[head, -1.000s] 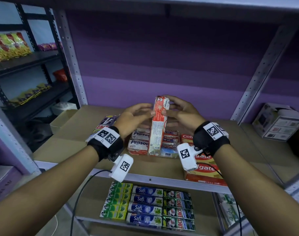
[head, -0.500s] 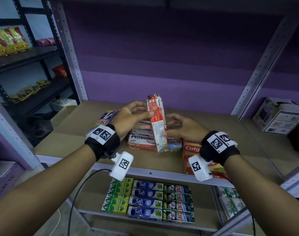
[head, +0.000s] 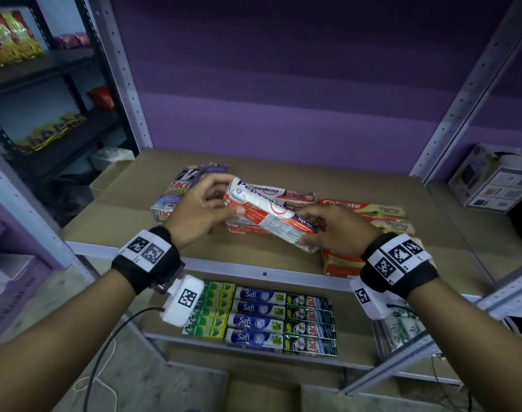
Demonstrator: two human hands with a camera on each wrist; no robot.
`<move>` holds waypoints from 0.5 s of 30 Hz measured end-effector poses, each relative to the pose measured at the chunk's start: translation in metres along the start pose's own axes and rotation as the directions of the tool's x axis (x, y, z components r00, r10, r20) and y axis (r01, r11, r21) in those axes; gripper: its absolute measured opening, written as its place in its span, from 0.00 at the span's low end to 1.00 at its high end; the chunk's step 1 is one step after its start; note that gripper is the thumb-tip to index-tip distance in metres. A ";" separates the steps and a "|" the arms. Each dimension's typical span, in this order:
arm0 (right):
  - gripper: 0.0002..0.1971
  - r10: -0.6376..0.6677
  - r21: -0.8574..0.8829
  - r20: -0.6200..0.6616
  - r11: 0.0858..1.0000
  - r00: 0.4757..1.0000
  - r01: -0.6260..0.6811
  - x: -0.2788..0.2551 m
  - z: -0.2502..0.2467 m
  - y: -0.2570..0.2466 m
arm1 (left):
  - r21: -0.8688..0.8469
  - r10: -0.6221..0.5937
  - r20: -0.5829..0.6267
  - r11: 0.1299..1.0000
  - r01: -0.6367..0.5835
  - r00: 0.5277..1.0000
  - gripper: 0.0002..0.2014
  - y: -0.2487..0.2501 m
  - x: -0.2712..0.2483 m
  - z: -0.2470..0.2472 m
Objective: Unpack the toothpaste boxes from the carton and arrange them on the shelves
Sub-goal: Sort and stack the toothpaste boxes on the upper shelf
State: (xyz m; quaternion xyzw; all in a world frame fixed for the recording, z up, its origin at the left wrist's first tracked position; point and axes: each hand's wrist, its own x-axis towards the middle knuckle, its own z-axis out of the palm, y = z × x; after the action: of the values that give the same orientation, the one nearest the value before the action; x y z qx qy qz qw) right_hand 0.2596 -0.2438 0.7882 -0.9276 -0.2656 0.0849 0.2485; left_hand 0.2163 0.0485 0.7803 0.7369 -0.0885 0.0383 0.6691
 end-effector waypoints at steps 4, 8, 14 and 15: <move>0.31 0.024 -0.179 0.011 0.984 1.000 -0.022 -0.011 0.011 0.003 | 0.130 -0.033 0.011 0.991 0.032 0.999 0.22 -0.018 -0.016 0.001; 0.31 -0.033 -0.222 0.016 0.974 0.999 0.035 -0.018 0.020 0.002 | 0.192 -0.103 -0.015 0.976 0.104 0.995 0.20 -0.038 -0.027 0.004; 0.32 -0.057 -0.339 0.003 0.939 0.998 0.055 -0.021 0.032 -0.003 | 0.303 -0.147 -0.028 0.941 0.148 0.989 0.21 -0.059 -0.036 0.004; 0.31 -0.054 -0.348 0.002 0.936 0.999 0.051 -0.021 0.032 -0.003 | 0.313 -0.140 -0.023 0.939 0.140 0.990 0.20 -0.061 -0.038 0.003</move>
State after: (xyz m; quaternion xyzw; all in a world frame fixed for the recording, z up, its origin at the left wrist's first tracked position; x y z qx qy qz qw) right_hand 0.2309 -0.2395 0.7622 -0.9499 -0.3000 0.0265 0.0840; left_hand 0.1900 0.0540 0.7135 0.8384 -0.0283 0.0044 0.5443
